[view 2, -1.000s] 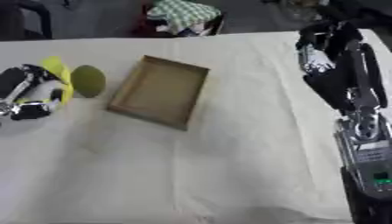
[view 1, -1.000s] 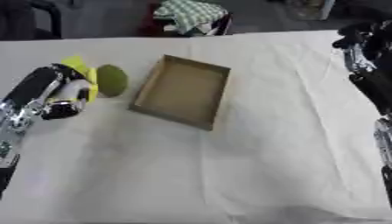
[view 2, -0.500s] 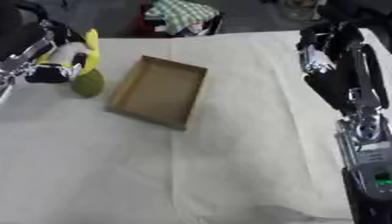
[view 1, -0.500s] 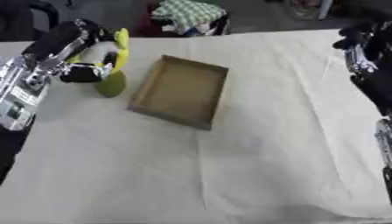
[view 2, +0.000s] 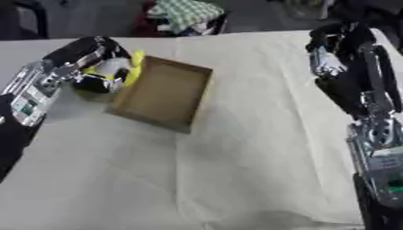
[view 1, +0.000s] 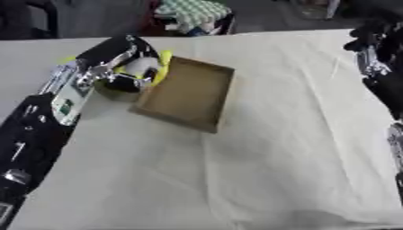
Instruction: Pick up objects on the table and place them in the box.
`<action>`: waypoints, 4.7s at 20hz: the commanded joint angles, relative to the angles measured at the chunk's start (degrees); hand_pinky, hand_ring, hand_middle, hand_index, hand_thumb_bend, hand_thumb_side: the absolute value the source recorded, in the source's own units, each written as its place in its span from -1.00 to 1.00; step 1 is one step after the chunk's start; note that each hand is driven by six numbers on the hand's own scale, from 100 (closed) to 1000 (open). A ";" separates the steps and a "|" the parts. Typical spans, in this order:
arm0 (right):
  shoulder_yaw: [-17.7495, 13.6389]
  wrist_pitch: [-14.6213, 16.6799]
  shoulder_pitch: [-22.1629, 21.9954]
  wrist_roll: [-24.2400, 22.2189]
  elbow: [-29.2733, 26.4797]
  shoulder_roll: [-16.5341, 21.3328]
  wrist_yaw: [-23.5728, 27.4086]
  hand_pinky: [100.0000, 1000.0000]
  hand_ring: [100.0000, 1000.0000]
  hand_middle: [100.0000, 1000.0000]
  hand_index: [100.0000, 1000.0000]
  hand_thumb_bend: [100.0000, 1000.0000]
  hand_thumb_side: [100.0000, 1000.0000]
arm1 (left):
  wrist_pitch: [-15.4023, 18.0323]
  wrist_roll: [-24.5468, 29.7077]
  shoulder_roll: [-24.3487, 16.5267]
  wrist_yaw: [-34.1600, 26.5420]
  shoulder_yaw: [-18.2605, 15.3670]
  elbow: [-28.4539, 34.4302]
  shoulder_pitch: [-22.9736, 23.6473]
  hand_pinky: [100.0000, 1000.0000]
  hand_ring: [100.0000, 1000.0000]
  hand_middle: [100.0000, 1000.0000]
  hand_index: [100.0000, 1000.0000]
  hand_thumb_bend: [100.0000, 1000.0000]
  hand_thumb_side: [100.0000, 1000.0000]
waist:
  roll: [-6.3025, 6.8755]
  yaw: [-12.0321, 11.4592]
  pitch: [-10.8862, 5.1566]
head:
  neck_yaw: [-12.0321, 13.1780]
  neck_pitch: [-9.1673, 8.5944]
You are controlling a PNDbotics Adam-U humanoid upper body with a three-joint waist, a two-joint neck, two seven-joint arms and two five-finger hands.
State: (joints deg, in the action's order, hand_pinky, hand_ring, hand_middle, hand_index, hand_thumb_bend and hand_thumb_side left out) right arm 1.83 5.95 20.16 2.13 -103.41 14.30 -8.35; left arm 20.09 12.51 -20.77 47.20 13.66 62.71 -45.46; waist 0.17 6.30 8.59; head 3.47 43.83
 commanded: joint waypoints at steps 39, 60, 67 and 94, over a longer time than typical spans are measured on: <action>-0.06 0.17 0.61 -0.56 -0.25 0.87 0.52 0.39 0.16 0.17 0.78 -1.00 -0.13 | 7.74 7.60 -12.28 16.25 -6.90 -8.56 -3.14 0.47 0.49 0.59 0.79 -0.15 -0.32 | 0.32 -0.41 -0.63 | -0.57 0.29; -0.02 0.16 0.76 -0.76 -0.30 0.61 0.74 0.40 0.16 0.17 0.78 -1.00 -0.13 | 3.27 -5.43 -7.96 28.99 -7.86 -14.18 -3.26 0.16 -0.03 0.07 0.42 -0.48 -1.00 | 0.22 0.05 -0.19 | -0.32 0.29; -0.04 0.17 0.74 -0.74 -0.29 0.60 0.85 0.40 0.16 0.17 0.78 -1.00 -0.13 | -0.47 -17.08 -7.89 26.87 -9.22 -11.58 -3.82 -0.18 -0.43 -0.45 -0.06 -0.83 -1.00 | 0.25 0.11 -0.16 | -0.33 0.29; 1.73 0.36 3.08 -2.63 -0.38 -0.86 2.08 0.40 0.16 0.17 0.78 -1.00 -0.15 | 4.60 -20.01 3.85 28.73 -5.54 -15.07 -12.74 0.12 -0.05 0.03 0.42 -0.72 -1.00 | -0.56 5.90 2.23 | 2.67 -0.66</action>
State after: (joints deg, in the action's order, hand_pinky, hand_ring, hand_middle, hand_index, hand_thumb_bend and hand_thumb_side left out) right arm 3.61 6.20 22.25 -0.34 -103.10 13.14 -6.68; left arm 24.27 -7.45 -16.48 75.28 8.08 47.30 -57.15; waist -0.25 12.16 11.68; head 6.00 43.72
